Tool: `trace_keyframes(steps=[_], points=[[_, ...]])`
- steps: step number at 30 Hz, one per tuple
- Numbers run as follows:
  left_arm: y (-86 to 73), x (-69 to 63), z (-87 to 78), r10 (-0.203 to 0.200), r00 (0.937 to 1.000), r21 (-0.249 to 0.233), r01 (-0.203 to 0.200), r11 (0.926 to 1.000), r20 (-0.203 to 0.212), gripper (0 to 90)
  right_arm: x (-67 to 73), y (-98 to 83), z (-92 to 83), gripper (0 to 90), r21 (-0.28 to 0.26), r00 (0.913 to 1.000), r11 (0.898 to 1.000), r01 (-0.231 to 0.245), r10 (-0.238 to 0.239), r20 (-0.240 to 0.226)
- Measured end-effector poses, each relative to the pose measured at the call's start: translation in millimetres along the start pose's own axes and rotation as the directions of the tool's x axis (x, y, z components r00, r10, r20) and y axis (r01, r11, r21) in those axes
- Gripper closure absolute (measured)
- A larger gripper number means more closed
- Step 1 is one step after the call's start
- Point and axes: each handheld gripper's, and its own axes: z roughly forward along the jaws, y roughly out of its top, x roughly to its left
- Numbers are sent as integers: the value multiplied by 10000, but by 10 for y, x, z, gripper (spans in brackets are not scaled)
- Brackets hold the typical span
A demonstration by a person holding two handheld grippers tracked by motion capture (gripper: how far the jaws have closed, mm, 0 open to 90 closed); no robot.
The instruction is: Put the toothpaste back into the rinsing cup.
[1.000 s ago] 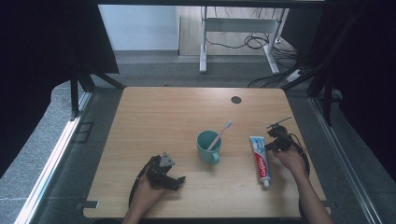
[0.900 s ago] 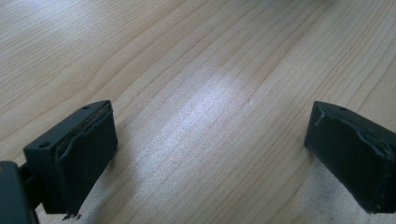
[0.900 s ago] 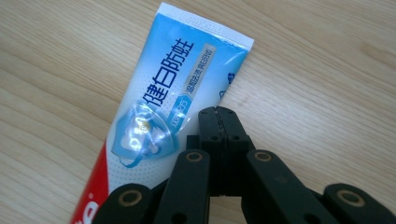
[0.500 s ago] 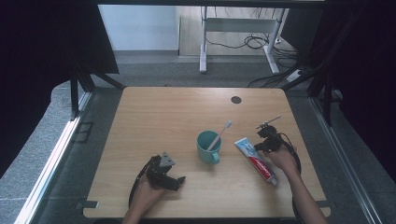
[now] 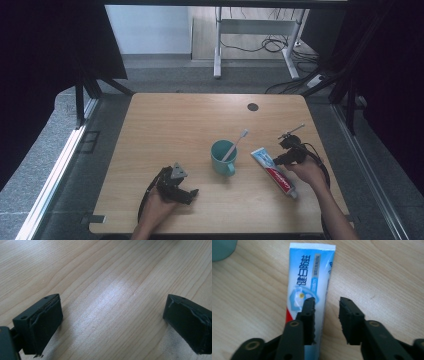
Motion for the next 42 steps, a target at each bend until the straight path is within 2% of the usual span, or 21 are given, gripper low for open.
trace_keyframes(steps=[12,20,29,37,42], points=[[0,0,0,4,10000,1,-4,10000,-1,23,104,-68,-101,455,494,9985,9986,199,-174,-510],[0,0,0,2,10000,2,-2,10000,-1,23,120,-100,-74,385,1029,9969,9945,183,-104,-775],[0,0,0,1,10000,3,-1,10000,0,23,175,-63,10,355,1807,9979,9830,312,-204,-612],[0,0,0,2,10000,4,-2,10000,0,23,231,13,106,365,2720,9986,9612,463,-380,-357],[0,0,0,-1,10000,2,1,10000,2,23,251,40,160,403,3317,9985,9418,540,-486,-246]])
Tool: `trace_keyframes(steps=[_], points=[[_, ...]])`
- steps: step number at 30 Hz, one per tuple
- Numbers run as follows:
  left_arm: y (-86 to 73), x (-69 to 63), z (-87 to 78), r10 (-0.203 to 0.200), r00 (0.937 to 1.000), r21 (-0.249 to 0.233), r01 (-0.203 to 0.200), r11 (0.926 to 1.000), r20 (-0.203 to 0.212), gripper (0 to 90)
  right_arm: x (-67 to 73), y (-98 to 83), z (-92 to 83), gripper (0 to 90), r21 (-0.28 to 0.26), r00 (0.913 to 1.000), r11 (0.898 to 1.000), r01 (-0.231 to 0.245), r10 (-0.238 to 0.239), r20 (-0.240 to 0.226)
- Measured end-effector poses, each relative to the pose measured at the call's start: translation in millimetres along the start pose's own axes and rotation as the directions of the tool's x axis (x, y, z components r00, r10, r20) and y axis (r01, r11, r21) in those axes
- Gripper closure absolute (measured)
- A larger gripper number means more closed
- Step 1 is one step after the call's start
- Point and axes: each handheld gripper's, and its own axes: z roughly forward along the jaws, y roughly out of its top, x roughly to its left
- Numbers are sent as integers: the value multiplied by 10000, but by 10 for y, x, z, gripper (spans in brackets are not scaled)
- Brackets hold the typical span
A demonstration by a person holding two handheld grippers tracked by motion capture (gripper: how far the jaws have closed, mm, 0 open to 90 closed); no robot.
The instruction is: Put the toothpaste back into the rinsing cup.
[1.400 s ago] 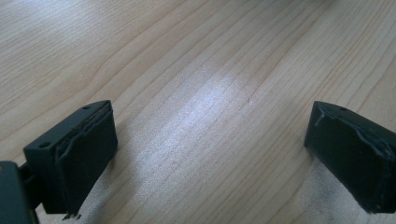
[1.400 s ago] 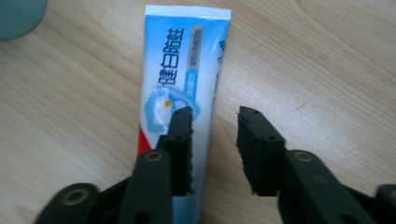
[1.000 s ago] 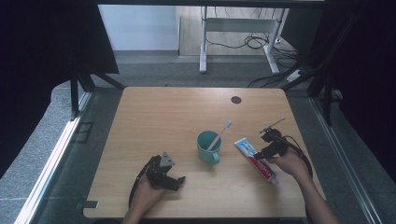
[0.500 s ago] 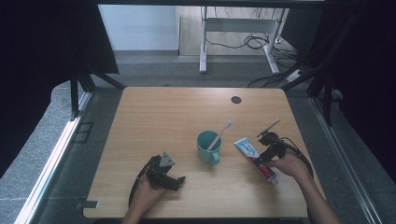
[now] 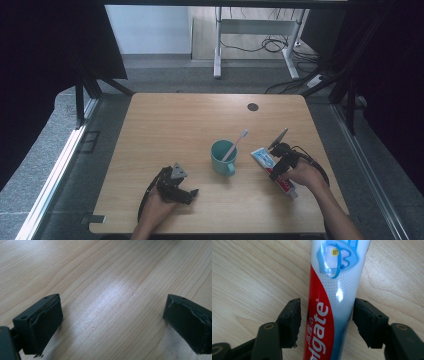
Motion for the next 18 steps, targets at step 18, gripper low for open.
trace_keyframes(steps=[18], points=[[0,0,0,7,10000,2,-7,10000,-1,23,6,94,38,603,442,9997,9990,3,-13,228]])
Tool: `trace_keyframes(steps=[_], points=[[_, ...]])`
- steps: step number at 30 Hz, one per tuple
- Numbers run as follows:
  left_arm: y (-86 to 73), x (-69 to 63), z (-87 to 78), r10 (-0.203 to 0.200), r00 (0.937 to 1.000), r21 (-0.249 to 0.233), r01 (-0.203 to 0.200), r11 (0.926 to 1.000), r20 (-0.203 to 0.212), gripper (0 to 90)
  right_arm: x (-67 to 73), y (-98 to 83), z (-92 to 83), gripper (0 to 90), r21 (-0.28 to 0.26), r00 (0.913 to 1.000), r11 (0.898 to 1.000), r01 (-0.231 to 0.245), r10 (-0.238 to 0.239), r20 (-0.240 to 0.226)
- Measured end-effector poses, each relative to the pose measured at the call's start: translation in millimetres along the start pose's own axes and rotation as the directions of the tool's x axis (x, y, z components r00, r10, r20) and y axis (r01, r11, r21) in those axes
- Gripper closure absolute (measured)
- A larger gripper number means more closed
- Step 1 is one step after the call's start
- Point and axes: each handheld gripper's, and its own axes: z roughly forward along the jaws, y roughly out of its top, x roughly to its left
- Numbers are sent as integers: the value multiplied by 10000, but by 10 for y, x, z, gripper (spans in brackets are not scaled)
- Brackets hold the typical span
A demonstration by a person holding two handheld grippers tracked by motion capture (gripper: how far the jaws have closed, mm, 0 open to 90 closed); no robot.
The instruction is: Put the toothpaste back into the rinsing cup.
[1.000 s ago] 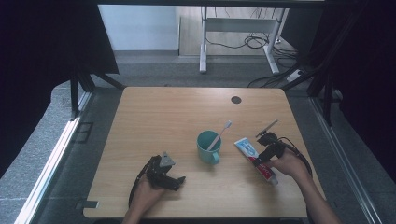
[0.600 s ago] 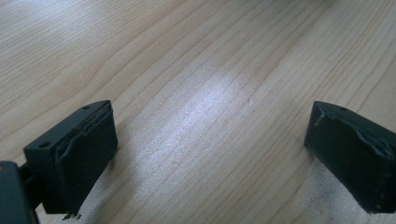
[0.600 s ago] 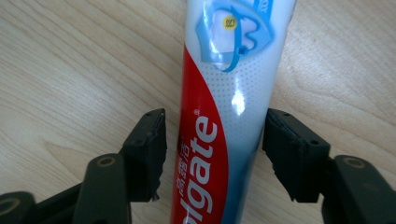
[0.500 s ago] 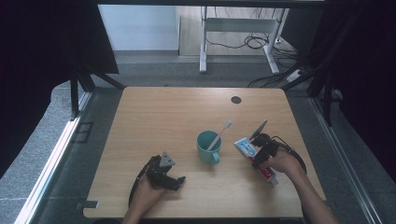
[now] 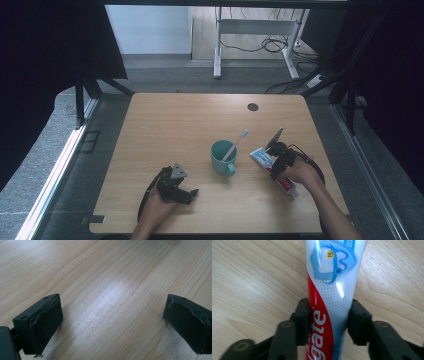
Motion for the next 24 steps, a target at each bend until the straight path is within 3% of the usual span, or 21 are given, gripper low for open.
trace_keyframes(steps=[8,16,24], points=[[0,0,0,-6,10000,-4,6,10000,1,23,-5,-53,-60,698,-377,10000,9993,-48,46,-42],[0,0,0,-2,10000,0,2,10000,0,23,4,-77,-79,712,-583,9996,9980,-227,218,-161],[0,0,0,-5,10000,-2,5,10000,1,23,27,-122,-166,715,-1167,9994,9929,-224,190,-305]])
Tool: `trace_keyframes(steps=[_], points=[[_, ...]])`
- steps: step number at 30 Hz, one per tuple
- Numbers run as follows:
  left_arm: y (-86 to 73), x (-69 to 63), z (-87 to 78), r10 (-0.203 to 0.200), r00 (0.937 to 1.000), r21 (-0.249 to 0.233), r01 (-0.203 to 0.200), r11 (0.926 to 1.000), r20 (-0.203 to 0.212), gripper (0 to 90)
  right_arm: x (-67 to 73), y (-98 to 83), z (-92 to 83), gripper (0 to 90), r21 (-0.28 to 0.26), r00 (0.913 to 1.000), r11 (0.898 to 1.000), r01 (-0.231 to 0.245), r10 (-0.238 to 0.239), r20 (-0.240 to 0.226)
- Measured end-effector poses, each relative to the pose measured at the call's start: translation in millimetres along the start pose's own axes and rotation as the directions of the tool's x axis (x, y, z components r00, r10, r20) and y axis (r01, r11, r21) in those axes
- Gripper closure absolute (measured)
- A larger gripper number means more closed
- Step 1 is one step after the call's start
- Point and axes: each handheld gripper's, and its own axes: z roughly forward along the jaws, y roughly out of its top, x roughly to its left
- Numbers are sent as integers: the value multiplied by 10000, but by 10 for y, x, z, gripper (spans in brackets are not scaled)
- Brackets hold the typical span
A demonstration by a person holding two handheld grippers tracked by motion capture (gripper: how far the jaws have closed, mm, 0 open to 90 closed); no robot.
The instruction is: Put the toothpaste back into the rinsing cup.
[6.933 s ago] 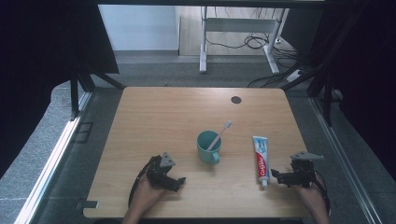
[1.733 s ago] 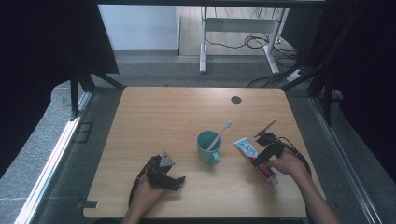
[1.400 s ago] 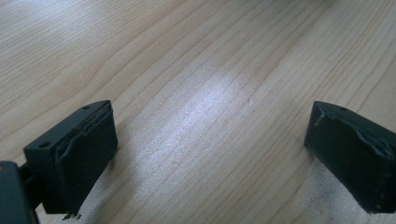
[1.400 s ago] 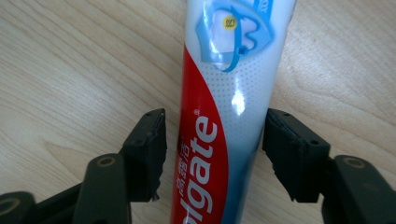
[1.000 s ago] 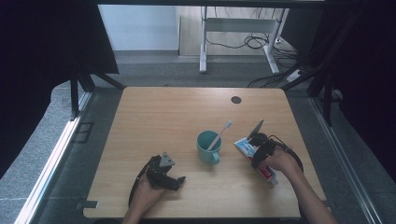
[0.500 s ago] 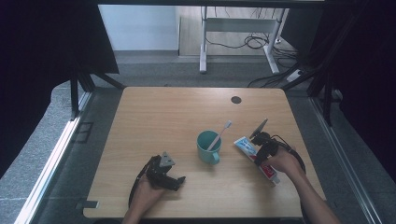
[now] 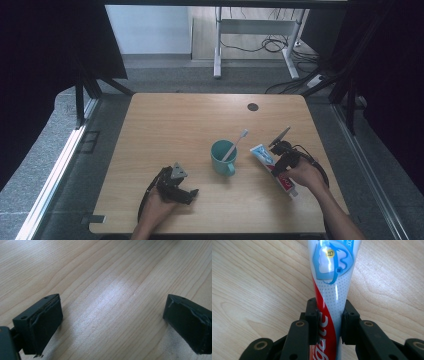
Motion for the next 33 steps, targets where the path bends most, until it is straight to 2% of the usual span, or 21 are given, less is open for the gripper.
trace_keyframes(steps=[9,19,28,33], points=[[0,0,0,-3,10000,0,3,10000,-2,23,35,-47,-167,716,-900,10000,9959,34,-40,-60],[0,0,0,-6,10000,-4,6,10000,-5,24,65,-124,-303,716,-1914,9999,9814,146,-157,-41],[0,-1,0,-23,10000,-8,23,10000,-23,25,81,-191,-442,716,-2786,9995,9600,290,-252,174],[0,0,0,-17,10000,-8,17,10000,-35,25,95,-225,-517,716,-3338,9991,9418,408,-357,213]])
